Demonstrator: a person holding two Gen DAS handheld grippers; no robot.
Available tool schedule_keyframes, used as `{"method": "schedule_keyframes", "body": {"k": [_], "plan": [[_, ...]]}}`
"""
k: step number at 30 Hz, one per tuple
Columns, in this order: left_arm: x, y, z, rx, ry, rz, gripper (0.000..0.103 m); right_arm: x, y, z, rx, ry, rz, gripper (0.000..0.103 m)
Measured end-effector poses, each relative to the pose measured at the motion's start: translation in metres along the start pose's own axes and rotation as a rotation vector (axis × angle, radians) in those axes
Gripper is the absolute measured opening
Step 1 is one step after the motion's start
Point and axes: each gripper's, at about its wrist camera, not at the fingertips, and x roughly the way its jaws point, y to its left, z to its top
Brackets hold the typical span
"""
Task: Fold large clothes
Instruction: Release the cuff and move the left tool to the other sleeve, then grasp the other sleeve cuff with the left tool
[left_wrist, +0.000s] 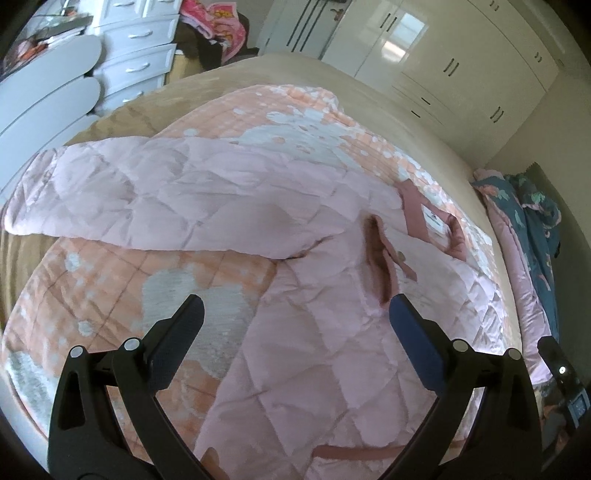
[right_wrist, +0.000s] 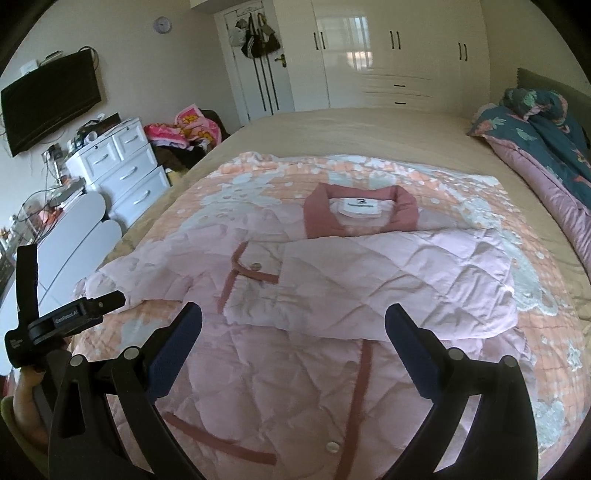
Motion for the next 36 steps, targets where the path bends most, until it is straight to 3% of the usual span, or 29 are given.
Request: {"method": "schedule_keyframes", "body": {"k": [36], "plan": [[-0.003,0.129,0.001,-0.247,-0.029,0.07,0.094,0.07,0.142,0.002,-0.232,0.109,0.148,0.099]]}}
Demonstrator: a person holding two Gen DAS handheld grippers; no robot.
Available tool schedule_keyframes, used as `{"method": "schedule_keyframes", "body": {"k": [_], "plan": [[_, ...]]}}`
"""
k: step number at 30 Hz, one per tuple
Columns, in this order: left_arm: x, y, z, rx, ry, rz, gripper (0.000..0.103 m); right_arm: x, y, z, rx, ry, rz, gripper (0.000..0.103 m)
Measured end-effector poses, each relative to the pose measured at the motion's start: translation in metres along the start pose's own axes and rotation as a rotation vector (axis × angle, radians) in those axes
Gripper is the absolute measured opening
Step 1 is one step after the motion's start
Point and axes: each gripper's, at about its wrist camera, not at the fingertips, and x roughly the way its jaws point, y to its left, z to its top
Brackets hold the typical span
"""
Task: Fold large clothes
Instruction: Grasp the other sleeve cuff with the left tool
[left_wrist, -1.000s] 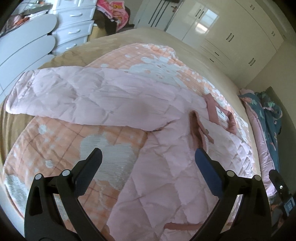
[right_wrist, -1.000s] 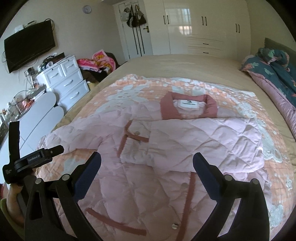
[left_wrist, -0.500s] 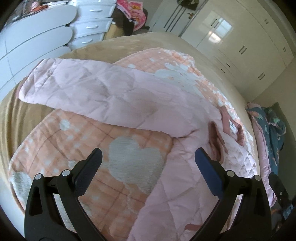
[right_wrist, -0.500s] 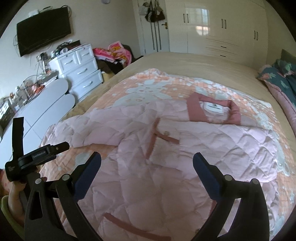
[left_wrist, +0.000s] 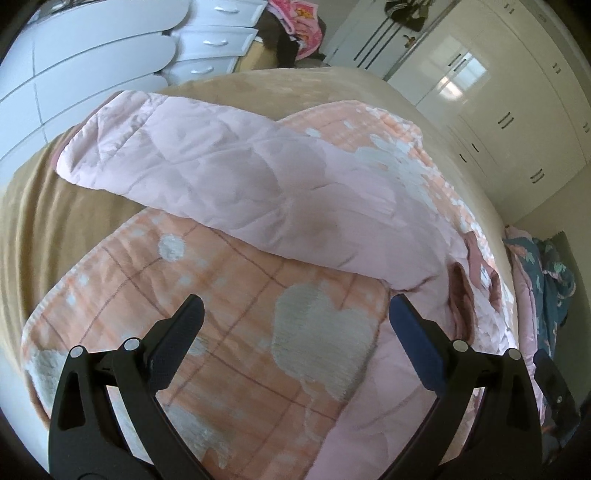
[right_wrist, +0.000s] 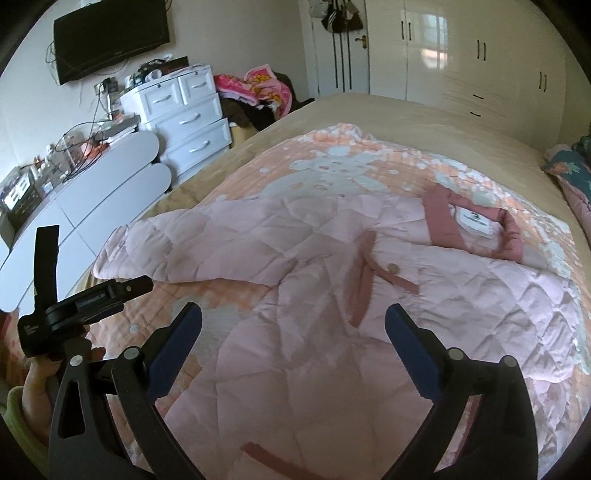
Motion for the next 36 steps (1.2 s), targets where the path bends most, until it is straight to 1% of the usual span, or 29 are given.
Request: {"method": "schedule_keyframes", "body": {"k": [5,11,16,19,26,29,30,31,32,33,34,35,36], "plan": [[0.008,0.021,0.003,-0.054,0.003,0.016,0.094,0.012,0.011,0.002,-0.022,0.012,0.014,0.099],[0.015,0.048,0.01,-0.142,0.001,0.015,0.094,0.022,0.019,0.001,-0.035,0.025,0.027,0.099],[0.026,0.068,0.021,-0.225,-0.02,-0.002,0.094,0.025,0.012,-0.003,-0.018,0.033,0.022,0.099],[0.029,0.081,0.028,-0.276,-0.048,-0.017,0.094,0.024,0.005,-0.005,-0.002,0.036,0.008,0.099],[0.041,0.101,0.05,-0.34,-0.104,0.02,0.094,0.02,-0.019,-0.01,0.055,0.032,-0.016,0.099],[0.046,0.105,0.06,-0.341,-0.117,0.058,0.094,0.019,-0.028,-0.013,0.101,0.041,0.003,0.099],[0.047,0.108,0.064,-0.351,-0.127,0.076,0.092,0.018,-0.03,-0.014,0.103,0.04,-0.003,0.099],[0.048,0.11,0.067,-0.361,-0.143,0.096,0.088,0.018,-0.031,-0.014,0.102,0.04,-0.008,0.099],[0.046,0.113,0.07,-0.368,-0.164,0.148,0.074,0.017,-0.033,-0.015,0.102,0.042,-0.013,0.099],[0.047,0.113,0.072,-0.368,-0.163,0.181,0.06,0.017,-0.035,-0.015,0.104,0.044,-0.014,0.099],[0.047,0.113,0.074,-0.367,-0.164,0.196,0.054,0.016,-0.038,-0.016,0.112,0.044,-0.018,0.099],[0.045,0.113,0.077,-0.362,-0.168,0.197,0.038,0.014,-0.042,-0.017,0.12,0.041,-0.022,0.099],[0.039,0.11,0.08,-0.344,-0.188,0.193,0.025,0.012,-0.046,-0.017,0.127,0.037,-0.027,0.099]]}}
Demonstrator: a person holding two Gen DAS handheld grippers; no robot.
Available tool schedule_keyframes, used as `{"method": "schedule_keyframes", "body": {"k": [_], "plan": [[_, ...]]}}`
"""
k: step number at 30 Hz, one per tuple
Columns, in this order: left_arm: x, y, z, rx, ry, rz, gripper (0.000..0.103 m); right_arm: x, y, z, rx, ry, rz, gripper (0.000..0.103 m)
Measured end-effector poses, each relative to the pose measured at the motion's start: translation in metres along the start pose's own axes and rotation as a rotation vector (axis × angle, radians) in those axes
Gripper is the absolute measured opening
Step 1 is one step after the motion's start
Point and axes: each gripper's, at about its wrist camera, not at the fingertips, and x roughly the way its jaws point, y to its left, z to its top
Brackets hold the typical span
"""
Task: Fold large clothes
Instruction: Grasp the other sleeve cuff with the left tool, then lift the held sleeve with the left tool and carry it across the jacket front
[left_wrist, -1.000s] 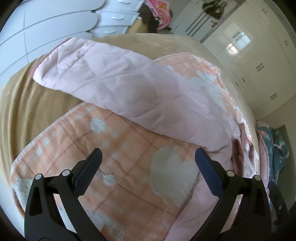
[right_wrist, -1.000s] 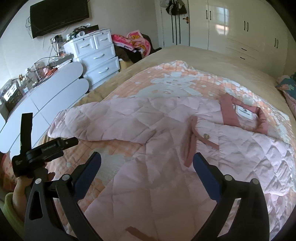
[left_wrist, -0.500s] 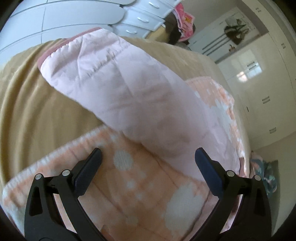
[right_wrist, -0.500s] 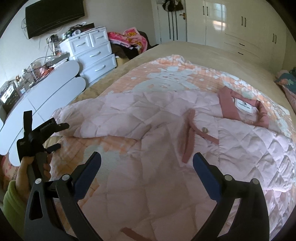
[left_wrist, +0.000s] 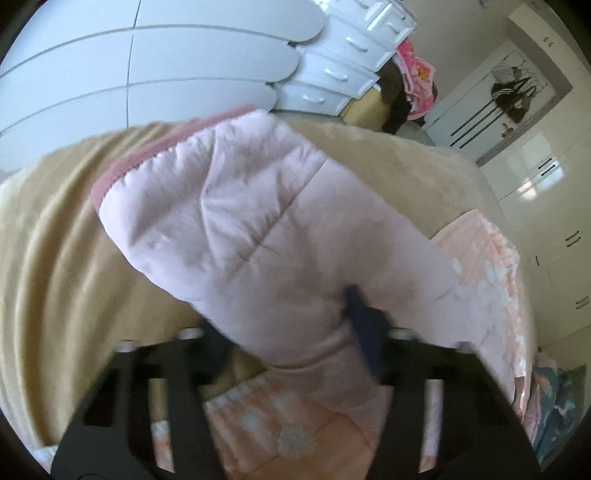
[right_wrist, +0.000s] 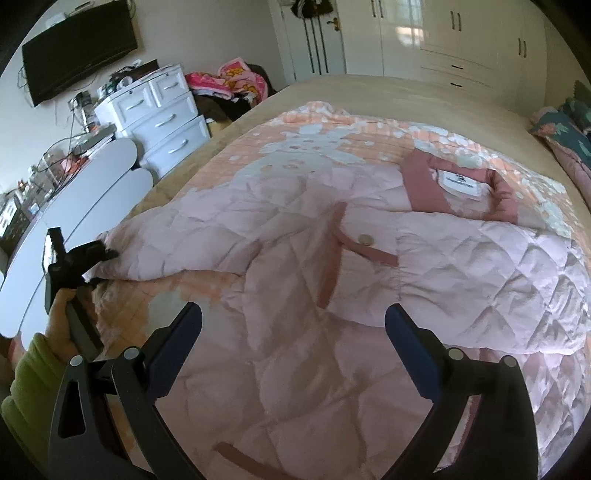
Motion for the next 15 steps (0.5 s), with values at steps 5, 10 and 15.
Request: {"method": "schedule_keyframes", "body": {"k": [5,10,15], "plan": [[-0.05,-0.019,0.012,0.046,-0.137,-0.084,0.013,-0.01,-0.019,0.0,0.039,-0.021,-0.015,0.099],[-0.097,-0.056,0.014,0.124,-0.219,-0.172,0.01,-0.026,-0.035,-0.003,0.073,-0.044,-0.022,0.099],[-0.137,-0.1,0.007,0.226,-0.268,-0.223,0.009,-0.043,-0.048,-0.008,0.104,-0.071,-0.026,0.099]]}}
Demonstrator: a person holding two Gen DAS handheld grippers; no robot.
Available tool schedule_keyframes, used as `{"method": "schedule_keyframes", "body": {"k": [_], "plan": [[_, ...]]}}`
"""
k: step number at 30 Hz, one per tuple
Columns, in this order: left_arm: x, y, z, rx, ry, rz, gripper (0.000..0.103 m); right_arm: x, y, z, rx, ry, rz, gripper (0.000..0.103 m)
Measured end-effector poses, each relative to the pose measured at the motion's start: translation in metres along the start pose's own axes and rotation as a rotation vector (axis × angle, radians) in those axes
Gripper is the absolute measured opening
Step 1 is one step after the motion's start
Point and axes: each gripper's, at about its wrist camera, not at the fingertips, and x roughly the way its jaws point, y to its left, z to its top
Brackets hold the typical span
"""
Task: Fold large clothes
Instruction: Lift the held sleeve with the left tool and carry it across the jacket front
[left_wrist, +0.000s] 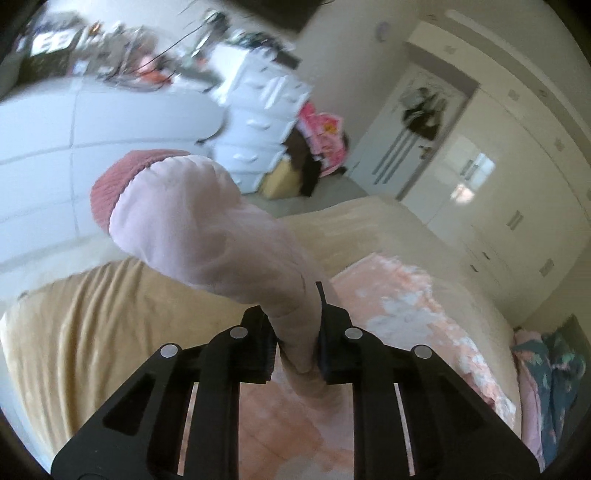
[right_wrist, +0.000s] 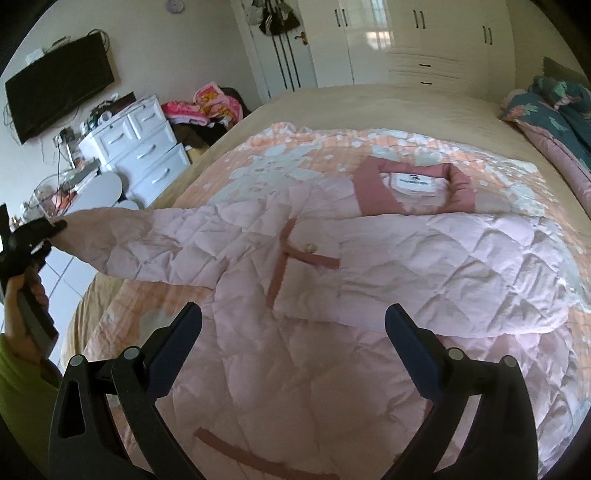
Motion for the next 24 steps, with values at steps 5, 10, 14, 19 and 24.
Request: {"method": "schedule_keyframes", "body": {"k": [5,10,14,19,24], "plan": [[-0.017,-0.038,0.003,0.059,-0.018,-0.06,0.009,-0.019,-0.013,-0.003,0.034,-0.029,-0.004,0.099],[-0.034,-0.065,0.0,0.107,-0.026,-0.112,0.009,-0.035,-0.028,-0.008,0.061,-0.052,-0.011,0.099],[-0.048,-0.088,-0.005,0.151,-0.029,-0.157,0.009,-0.049,-0.041,-0.013,0.091,-0.075,-0.014,0.099],[-0.061,-0.11,-0.011,0.189,-0.027,-0.201,0.009,-0.061,-0.055,-0.018,0.116,-0.087,-0.015,0.099],[-0.073,-0.132,-0.02,0.221,-0.032,-0.235,0.009,-0.074,-0.07,-0.022,0.143,-0.108,-0.016,0.099]]}}
